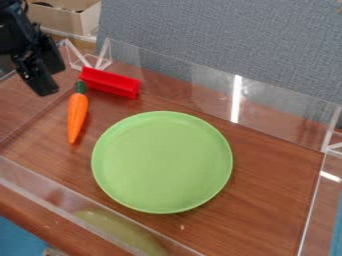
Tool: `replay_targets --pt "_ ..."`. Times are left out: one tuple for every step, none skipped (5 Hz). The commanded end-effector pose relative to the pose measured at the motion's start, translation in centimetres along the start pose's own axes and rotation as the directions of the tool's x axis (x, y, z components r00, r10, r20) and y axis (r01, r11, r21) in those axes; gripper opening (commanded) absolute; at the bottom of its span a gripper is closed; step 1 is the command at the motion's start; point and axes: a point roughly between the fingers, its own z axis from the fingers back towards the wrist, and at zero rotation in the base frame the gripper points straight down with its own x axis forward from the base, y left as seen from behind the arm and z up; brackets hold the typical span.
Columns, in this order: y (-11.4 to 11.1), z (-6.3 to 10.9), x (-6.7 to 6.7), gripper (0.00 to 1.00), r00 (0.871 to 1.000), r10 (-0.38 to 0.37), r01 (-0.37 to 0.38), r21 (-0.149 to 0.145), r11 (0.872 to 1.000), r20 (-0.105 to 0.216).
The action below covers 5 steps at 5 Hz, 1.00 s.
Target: Put the carrot on the left side
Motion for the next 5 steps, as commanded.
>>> replay_targets --pt "-1.3 1.8 -1.4 1.00 1.000 -0.030 0.030 -0.069 0.997 0.010" --pt "-1.8 1.0 -0.7 0.00 0.999 -0.031 0.032 -0.063 0.998 0.025" --pt "-2.2 0.1 0.6 0.00 0.998 -0.044 0.046 -0.051 0.998 0.038" --pt "-2.5 -0.8 1.9 0.00 0.998 -0.050 0.052 -0.046 0.998 0.049" --pt "-2.1 -2.2 2.4 0.00 0.997 -0.050 0.052 -0.042 0.998 0.059"
